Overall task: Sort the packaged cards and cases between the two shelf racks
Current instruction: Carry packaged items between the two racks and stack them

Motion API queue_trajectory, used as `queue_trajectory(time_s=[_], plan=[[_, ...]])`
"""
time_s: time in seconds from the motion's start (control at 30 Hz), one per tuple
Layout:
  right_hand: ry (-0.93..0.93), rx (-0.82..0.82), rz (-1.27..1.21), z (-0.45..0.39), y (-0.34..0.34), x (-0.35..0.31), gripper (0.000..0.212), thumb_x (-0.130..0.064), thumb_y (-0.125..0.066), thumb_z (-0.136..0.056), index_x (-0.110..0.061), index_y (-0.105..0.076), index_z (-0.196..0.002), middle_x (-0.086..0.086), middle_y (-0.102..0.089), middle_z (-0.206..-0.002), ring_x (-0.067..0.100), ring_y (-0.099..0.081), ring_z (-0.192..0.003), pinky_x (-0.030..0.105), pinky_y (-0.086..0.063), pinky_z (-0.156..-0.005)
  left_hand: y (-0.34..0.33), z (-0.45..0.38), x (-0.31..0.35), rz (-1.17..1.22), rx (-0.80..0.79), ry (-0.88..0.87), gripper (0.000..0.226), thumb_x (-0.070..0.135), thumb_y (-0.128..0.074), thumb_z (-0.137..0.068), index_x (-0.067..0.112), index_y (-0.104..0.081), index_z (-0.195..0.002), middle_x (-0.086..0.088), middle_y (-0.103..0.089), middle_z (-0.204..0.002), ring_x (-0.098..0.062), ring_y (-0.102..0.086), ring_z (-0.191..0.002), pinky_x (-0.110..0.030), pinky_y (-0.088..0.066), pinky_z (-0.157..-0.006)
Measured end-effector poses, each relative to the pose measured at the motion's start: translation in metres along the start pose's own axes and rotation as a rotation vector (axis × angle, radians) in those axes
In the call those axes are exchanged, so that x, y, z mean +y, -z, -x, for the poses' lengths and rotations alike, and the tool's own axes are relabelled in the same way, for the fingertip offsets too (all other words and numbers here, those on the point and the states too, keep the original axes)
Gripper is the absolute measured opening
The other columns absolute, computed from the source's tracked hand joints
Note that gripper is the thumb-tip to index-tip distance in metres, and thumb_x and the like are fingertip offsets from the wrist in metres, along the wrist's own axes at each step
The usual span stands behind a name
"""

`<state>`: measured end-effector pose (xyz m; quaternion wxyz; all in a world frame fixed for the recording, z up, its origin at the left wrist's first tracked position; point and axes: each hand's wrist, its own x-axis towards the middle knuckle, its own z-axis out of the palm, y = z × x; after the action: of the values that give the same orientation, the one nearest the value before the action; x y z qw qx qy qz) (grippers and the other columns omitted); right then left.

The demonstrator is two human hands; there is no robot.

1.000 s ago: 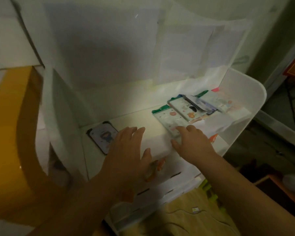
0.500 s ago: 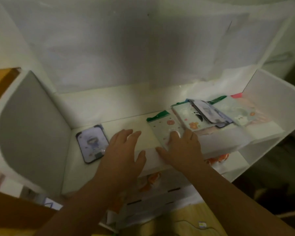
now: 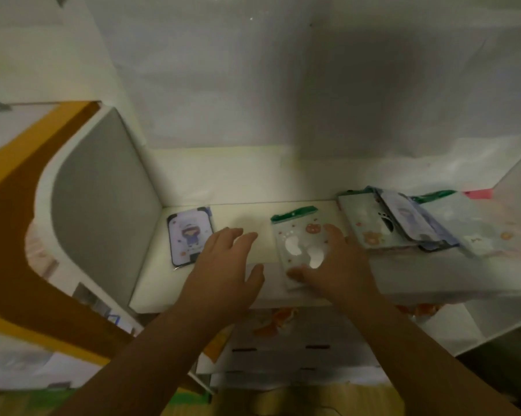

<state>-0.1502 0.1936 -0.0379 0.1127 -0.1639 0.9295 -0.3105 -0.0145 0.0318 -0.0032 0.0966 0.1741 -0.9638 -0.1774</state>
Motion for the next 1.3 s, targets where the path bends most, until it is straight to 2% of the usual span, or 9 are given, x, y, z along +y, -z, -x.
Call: queue_trajectory(time_s=[0.1,0.23,0.33,0.43,0.67,0.87,0.97,1.1,1.3], plan=[[-0.007,0.029,-0.222,-0.004,0.003,-0.002,0.114,-0.052,-0.089,-0.056,-0.022,-0.029,-0.148,0.0,-0.05,-0.139,0.022,-0.051,-0.126,0.032,-0.043,-0.1,0.001,0.001,-0.006,-0.039,0.027,0.013,0.058,0.045,-0.05,-0.093,0.028,-0.035,-0.147,0.001,-0.037,-0.151,-0.016,-0.028,-0.139,-0.032,-0.025,-0.112],[-0.024,-0.018,-0.356,-0.007,0.008,-0.01,0.054,-0.035,-0.077,-0.083,-0.014,-0.052,-0.126,0.004,-0.063,-0.12,0.013,-0.06,-0.092,0.022,-0.045,-0.07,0.0,0.0,-0.014,-0.084,0.032,0.067,0.057,0.047,-0.049,-0.093,0.029,-0.036,-0.145,0.002,-0.038,-0.15,-0.018,-0.03,-0.138,-0.036,-0.029,-0.112],[-0.01,-0.075,-0.462,-0.006,0.008,-0.015,0.031,-0.031,-0.068,-0.09,-0.016,-0.059,-0.115,0.001,-0.067,-0.106,0.006,-0.061,-0.082,0.02,-0.046,-0.058,-0.002,-0.003,-0.025,-0.137,0.045,0.095,0.059,0.051,-0.048,-0.091,0.026,-0.04,-0.144,-0.002,-0.044,-0.145,-0.022,-0.036,-0.134,-0.039,-0.032,-0.111],[-0.022,-0.07,-0.585,-0.002,0.01,-0.021,0.025,-0.026,-0.065,-0.093,-0.016,-0.058,-0.115,0.0,-0.066,-0.104,0.01,-0.063,-0.085,0.023,-0.049,-0.06,-0.004,-0.009,-0.035,-0.197,0.062,0.18,0.065,0.057,-0.046,-0.09,0.022,-0.039,-0.144,-0.009,-0.043,-0.145,-0.028,-0.038,-0.132,-0.04,-0.033,-0.11],[-0.023,-0.105,-0.752,0.007,0.015,-0.033,0.021,-0.021,-0.061,-0.094,-0.018,-0.059,-0.115,-0.002,-0.069,-0.102,0.012,-0.069,-0.086,0.02,-0.055,-0.057,-0.019,-0.03,-0.057,-0.266,-0.054,0.523,0.094,0.086,-0.024,-0.077,0.027,-0.014,-0.15,-0.015,0.008,-0.161,-0.044,-0.025,-0.138,-0.053,-0.033,-0.11],[0.033,-0.133,-0.783,0.014,0.017,-0.038,0.021,-0.022,-0.062,-0.095,-0.02,-0.058,-0.115,-0.005,-0.07,-0.1,0.008,-0.071,-0.084,0.018,-0.056,-0.056,-0.024,-0.042,-0.063,-0.3,-0.159,0.551,0.076,0.069,-0.023,-0.09,0.026,-0.012,-0.152,-0.018,0.016,-0.16,-0.051,-0.013,-0.14,-0.056,-0.019,-0.114],[0.039,-0.106,-0.787,0.013,0.017,-0.039,0.02,-0.02,-0.063,-0.094,-0.017,-0.059,-0.114,-0.002,-0.072,-0.098,0.004,-0.07,-0.078,0.012,-0.051,-0.051,-0.018,-0.045,-0.063,-0.259,-0.122,0.533,0.071,0.057,-0.041,-0.089,0.024,-0.02,-0.149,-0.019,0.011,-0.16,-0.044,-0.024,-0.138,-0.05,-0.029,-0.11],[0.039,-0.107,-0.805,0.013,0.018,-0.04,0.02,-0.018,-0.062,-0.095,-0.015,-0.059,-0.114,0.0,-0.07,-0.101,-0.002,-0.067,-0.076,0.008,-0.048,-0.049,-0.004,-0.042,-0.062,-0.095,-0.07,0.584,0.095,0.06,-0.07,-0.069,0.031,-0.023,-0.146,-0.015,0.001,-0.158,-0.04,-0.023,-0.14,-0.047,-0.034,-0.108],[0.052,-0.107,-0.826,0.016,0.022,-0.039,0.019,-0.021,-0.063,-0.095,-0.018,-0.058,-0.113,-0.003,-0.071,-0.098,-0.004,-0.069,-0.071,0.01,-0.05,-0.05,0.005,-0.039,-0.071,-0.111,-0.094,0.586,0.099,0.071,-0.072,-0.062,0.026,-0.034,-0.142,-0.017,-0.036,-0.14,-0.036,-0.038,-0.127,-0.043,-0.041,-0.1]])
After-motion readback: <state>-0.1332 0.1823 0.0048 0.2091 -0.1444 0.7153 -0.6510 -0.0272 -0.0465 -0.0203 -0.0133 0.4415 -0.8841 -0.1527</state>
